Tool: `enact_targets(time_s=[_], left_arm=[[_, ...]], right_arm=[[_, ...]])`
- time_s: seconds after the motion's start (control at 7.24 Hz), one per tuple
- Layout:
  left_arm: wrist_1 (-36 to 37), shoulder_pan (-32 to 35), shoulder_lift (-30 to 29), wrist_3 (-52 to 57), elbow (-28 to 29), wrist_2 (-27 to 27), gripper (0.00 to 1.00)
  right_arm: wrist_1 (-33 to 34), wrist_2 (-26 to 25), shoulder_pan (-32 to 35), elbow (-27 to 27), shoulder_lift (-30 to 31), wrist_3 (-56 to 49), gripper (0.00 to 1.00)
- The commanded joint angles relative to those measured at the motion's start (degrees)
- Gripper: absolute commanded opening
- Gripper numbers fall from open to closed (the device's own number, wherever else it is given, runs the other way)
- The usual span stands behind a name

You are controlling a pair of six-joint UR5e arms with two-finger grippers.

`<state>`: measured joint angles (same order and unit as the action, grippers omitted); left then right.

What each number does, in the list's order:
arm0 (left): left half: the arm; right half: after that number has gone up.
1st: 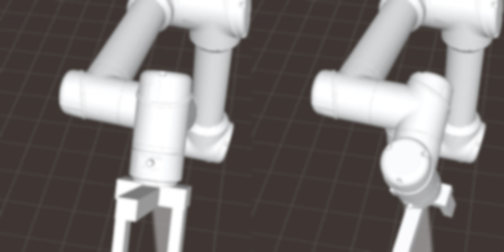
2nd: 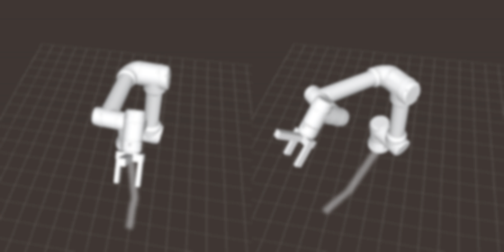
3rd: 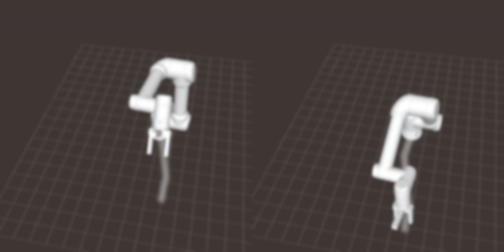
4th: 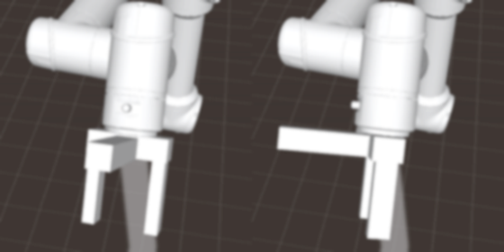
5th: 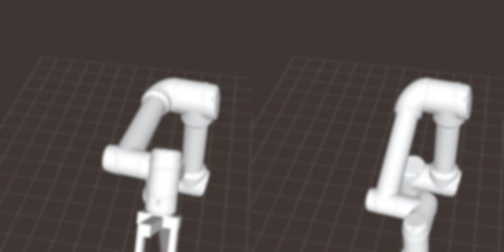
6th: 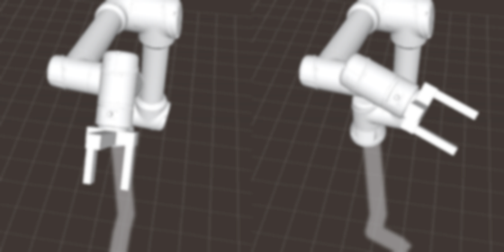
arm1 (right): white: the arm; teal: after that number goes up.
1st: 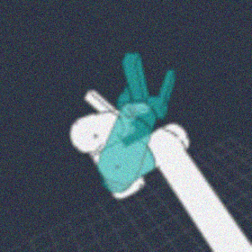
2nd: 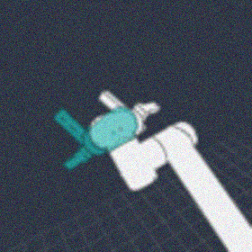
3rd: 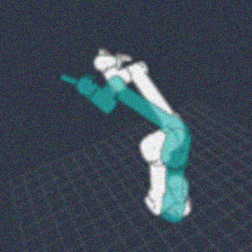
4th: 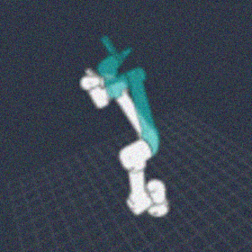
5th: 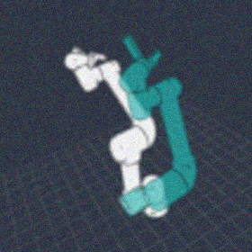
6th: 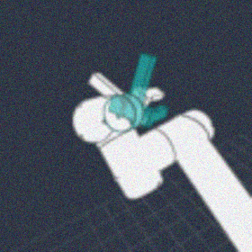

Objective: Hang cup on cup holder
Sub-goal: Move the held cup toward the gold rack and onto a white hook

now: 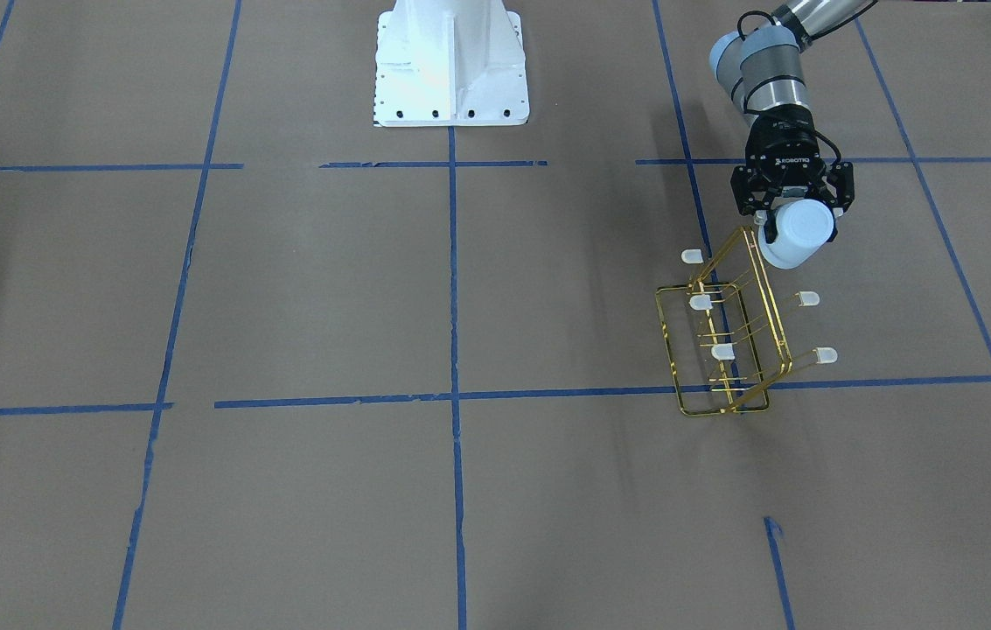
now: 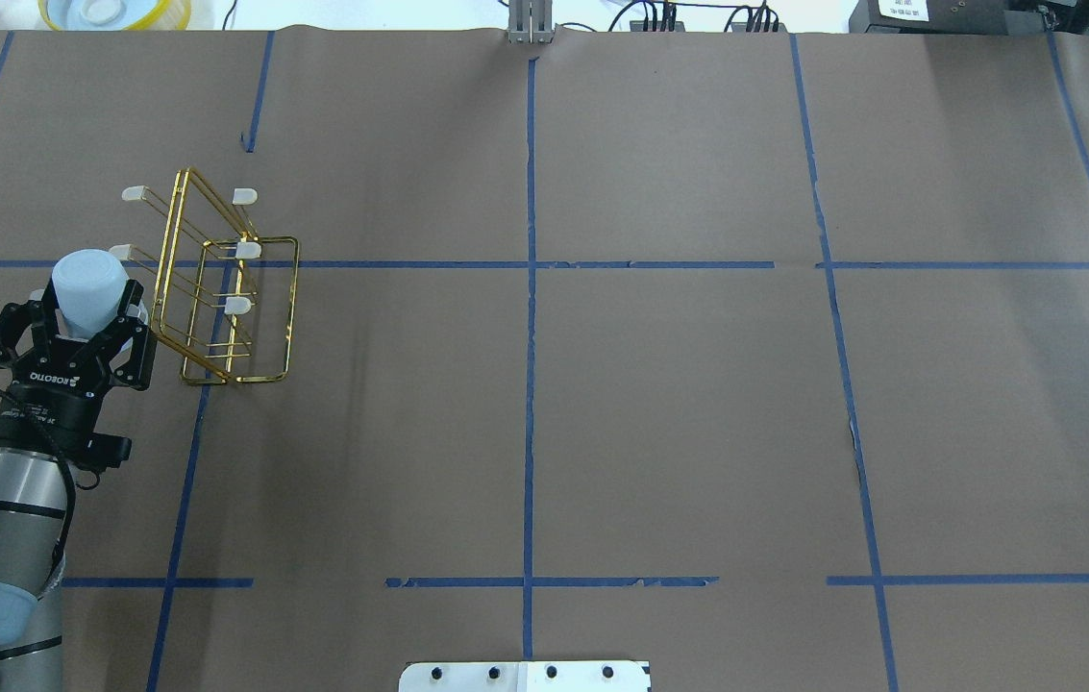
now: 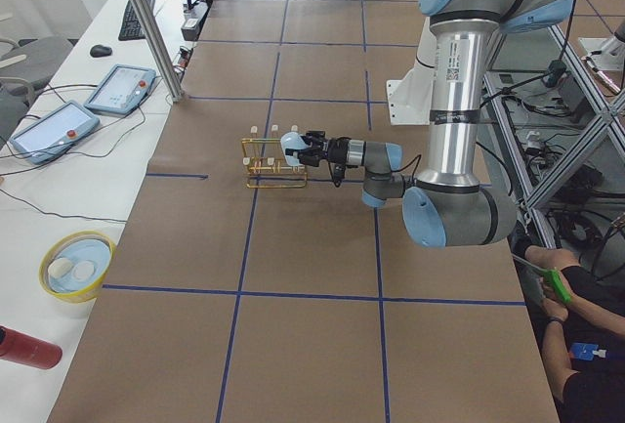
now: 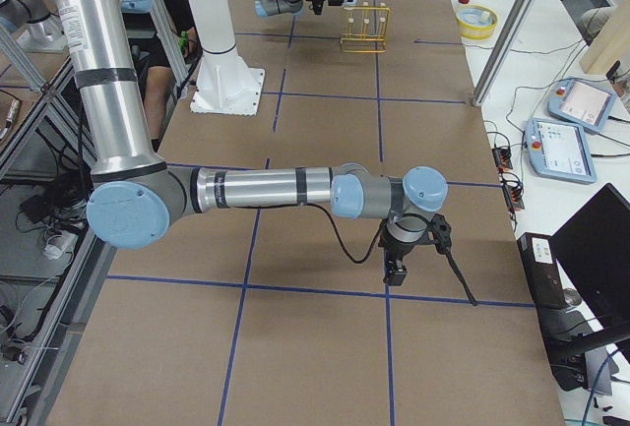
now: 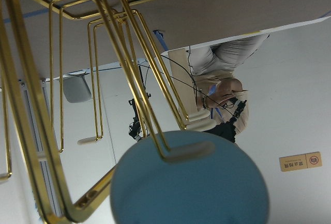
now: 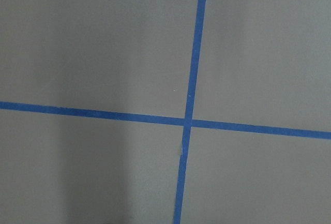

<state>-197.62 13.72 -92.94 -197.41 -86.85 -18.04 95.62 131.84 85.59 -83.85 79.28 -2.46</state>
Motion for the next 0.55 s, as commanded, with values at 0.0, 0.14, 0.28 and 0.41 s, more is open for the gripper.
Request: enact_targets(time_s=[0.0, 0.14, 0.28, 0.41], left_arm=[[0.0, 0.1, 0.0, -0.1, -0.2, -0.8, 1.00], [-0.1, 0.2, 0.0, -0.3, -0.7, -0.8, 1.00], [-0.2, 0.3, 0.0, -0.3, -1.1, -0.8, 1.00], [-0.2, 0.4, 0.2, -0.2, -1.7, -0.8, 1.00]], right_arm=[[0.0, 0.0, 0.0, 0.0, 0.0, 0.0, 1.00], [0.0, 0.0, -0.1, 0.0, 0.0, 0.0, 1.00], [0.0, 0.0, 0.0, 0.0, 0.0, 0.0, 1.00], [0.0, 0.0, -0.1, 0.0, 0.0, 0.0, 1.00]])
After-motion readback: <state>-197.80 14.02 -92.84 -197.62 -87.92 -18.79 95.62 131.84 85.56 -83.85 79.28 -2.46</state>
